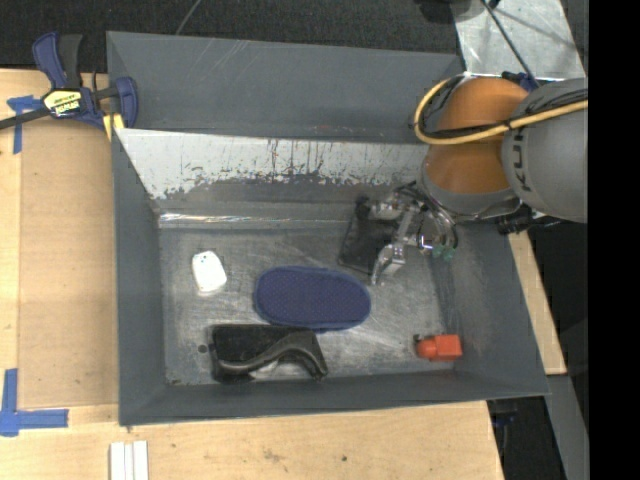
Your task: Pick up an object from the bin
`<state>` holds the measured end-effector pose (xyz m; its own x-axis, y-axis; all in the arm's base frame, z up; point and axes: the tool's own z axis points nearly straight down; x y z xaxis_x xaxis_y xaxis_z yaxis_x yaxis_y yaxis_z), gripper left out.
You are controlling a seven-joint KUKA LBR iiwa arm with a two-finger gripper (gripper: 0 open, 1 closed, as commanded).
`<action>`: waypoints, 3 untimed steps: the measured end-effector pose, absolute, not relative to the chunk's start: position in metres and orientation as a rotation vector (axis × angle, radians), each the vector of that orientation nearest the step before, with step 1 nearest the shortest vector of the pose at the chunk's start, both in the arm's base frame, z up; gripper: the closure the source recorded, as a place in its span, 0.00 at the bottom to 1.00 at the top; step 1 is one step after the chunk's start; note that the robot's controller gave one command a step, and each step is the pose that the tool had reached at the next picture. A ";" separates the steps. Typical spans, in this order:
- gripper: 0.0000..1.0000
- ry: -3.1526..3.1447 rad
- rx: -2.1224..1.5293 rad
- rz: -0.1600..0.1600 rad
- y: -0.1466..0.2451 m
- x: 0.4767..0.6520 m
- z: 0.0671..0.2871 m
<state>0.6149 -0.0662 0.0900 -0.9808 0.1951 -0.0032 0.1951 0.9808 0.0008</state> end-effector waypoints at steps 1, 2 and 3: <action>1.00 3.122 0.306 0.000 -0.066 0.615 0.091; 1.00 3.135 -0.118 0.000 -0.035 0.562 0.163; 0.00 3.138 -0.116 0.000 -0.035 0.561 0.161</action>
Offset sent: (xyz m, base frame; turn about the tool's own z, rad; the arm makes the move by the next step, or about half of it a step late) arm 0.0000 0.0000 0.0000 0.0000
